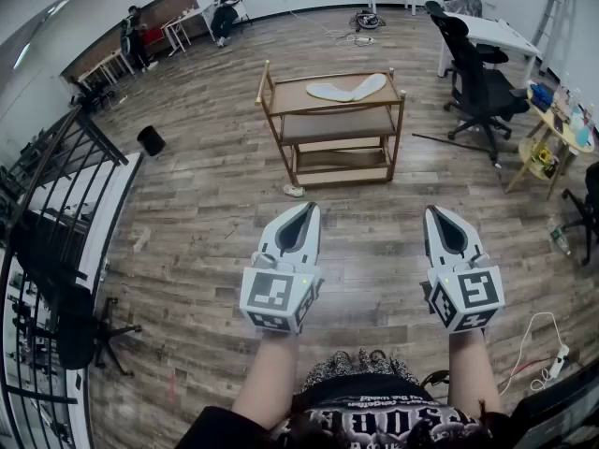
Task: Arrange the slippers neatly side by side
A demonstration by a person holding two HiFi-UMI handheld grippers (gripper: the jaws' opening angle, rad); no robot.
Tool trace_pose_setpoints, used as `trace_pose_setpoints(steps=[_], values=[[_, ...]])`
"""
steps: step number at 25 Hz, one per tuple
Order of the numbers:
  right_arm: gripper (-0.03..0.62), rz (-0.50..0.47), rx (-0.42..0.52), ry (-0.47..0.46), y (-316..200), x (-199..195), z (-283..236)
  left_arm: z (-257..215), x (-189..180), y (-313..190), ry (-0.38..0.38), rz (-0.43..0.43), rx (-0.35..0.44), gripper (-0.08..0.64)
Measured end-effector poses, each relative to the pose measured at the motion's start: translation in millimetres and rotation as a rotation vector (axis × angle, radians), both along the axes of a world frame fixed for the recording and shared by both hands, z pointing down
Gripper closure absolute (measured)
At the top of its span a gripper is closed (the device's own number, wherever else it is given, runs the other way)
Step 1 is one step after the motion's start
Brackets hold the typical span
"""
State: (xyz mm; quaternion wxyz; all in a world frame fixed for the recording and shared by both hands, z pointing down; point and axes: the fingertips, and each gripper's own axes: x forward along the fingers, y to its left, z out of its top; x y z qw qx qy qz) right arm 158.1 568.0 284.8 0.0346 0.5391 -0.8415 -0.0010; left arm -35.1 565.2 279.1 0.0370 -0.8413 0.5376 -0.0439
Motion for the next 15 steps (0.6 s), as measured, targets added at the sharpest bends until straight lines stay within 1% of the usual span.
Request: trace_pose_setpoints(steps=[3,10,15], values=[[0.588,-0.002,-0.003,0.006,-1.3,3.9,2.4,3.0,5.5,-0.3,0.008,0.004,-0.006,0.558],[0.588,-0.005,-0.003,0.013,-1.7,2.9,3.6,10.3,7.5,1.6,-0.003,0.024,-0.016,0.558],[0.588,-0.006,-0.006,0.003,-2.6,8.7,4.3,9.4,9.1,1.5,0.025,0.017,-0.021,0.558]])
